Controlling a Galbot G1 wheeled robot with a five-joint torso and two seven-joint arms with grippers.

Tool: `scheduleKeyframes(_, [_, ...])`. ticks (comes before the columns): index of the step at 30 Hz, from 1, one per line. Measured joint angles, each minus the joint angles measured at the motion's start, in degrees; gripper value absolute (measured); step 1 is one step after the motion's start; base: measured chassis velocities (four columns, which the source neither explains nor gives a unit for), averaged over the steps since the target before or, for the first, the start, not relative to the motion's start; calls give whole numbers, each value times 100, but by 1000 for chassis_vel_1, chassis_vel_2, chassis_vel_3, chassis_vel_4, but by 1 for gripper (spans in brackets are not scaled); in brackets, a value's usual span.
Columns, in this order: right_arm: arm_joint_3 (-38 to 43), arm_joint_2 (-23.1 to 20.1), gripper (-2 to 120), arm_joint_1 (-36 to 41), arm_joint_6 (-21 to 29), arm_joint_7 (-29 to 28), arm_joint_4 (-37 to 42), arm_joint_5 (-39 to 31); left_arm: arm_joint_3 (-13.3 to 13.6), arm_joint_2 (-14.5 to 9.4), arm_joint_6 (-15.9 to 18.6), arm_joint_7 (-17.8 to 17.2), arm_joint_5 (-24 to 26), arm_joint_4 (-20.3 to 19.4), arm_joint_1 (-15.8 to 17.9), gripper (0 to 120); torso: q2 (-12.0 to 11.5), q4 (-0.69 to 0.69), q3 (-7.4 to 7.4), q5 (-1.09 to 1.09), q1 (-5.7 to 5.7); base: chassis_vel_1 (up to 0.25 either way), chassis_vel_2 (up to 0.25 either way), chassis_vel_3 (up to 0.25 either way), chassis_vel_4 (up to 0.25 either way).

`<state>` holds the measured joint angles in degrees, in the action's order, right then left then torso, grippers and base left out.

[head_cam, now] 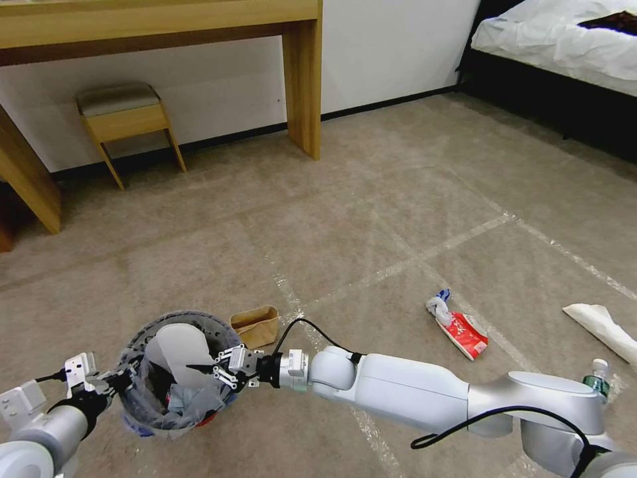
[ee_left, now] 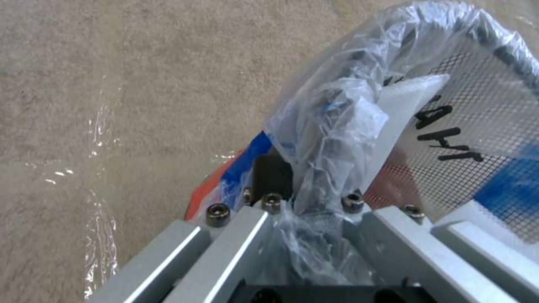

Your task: Pick up the trash bin and place the garbage on the floor into it.

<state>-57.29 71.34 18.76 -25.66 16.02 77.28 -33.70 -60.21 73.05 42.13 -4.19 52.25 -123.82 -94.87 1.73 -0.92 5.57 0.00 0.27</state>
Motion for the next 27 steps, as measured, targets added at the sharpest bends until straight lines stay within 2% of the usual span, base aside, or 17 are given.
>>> scheduleKeyframes(27, [21,-153,0,-282,85,-31,246,-61,67,22,1,13,-45,52,57,1,0,0,0,0,0,0,0,0,0])
